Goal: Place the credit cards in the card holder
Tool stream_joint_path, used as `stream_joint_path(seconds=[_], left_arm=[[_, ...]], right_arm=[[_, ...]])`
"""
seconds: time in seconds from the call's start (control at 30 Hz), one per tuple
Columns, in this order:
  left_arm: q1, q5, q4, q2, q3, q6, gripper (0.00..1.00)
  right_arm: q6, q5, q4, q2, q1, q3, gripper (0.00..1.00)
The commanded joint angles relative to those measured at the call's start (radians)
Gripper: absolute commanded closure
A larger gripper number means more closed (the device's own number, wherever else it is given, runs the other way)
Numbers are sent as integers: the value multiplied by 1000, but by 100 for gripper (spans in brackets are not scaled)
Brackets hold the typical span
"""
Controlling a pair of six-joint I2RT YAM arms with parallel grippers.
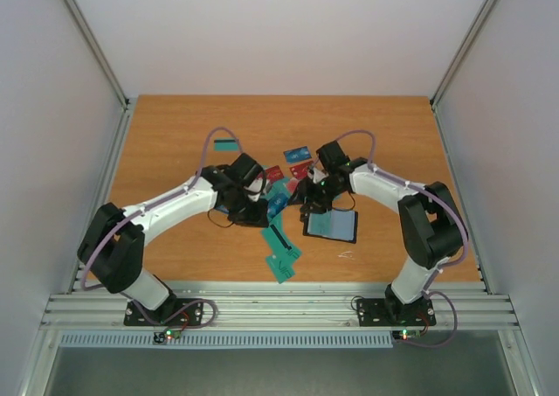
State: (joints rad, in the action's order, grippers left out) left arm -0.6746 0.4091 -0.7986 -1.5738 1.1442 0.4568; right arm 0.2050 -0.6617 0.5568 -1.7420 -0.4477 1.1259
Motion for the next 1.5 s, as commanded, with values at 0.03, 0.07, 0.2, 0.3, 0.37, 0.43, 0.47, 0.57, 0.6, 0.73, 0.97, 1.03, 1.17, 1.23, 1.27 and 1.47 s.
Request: stream_joint_path(seconds=[0.03, 0.07, 0.2, 0.3, 0.37, 0.43, 0.47, 0.57, 0.6, 0.73, 0.97, 1.03, 1.17, 1.23, 1.27, 1.47], left_arm=[[-13, -16, 56, 54, -154, -17, 86], [-20, -13, 67, 56, -174, -15, 86], [-78, 9, 140, 39, -232, -14, 80], [-123, 6, 182, -2, -245, -21, 78], [-139, -3, 196, -27, -247, -25, 78], [-144, -25, 199, -41, -247, -35, 76], [-145, -32, 201, -48, -247, -43, 75], [-146, -41, 206, -76, -250, -62, 74], [-147, -40, 212, -85, -252, -65, 74], [-162, -21, 233, -113, -262, -69, 74], [-188, 5, 297, -115, -316, -32, 73], [-189, 4, 303, -110, -325, -24, 73], [-191, 4, 317, -92, -344, -9, 73], [-191, 8, 325, -90, -352, -3, 73], [-191, 9, 325, -89, -353, -1, 73], [-192, 22, 324, -86, -352, -8, 74]], right_arm=[[2, 74, 3, 90, -99, -154, 49], [11, 87, -5, 107, -118, -186, 49], [75, 128, -47, 195, -193, -317, 49], [134, 141, -87, 259, -231, -400, 48], [177, 145, -108, 296, -251, -447, 48], [219, 154, -130, 335, -283, -491, 48], [254, 157, -157, 354, -304, -517, 48], [334, 165, -238, 404, -368, -590, 48], [339, 179, -223, 419, -379, -593, 48], [388, 212, -226, 473, -436, -628, 47], [502, 266, -297, 468, -567, -665, 46], [524, 279, -302, 459, -598, -662, 46], [556, 296, -330, 445, -621, -667, 45], [577, 303, -371, 433, -621, -675, 45], [589, 309, -383, 424, -622, -677, 45], [656, 330, -478, 369, -622, -685, 44]])
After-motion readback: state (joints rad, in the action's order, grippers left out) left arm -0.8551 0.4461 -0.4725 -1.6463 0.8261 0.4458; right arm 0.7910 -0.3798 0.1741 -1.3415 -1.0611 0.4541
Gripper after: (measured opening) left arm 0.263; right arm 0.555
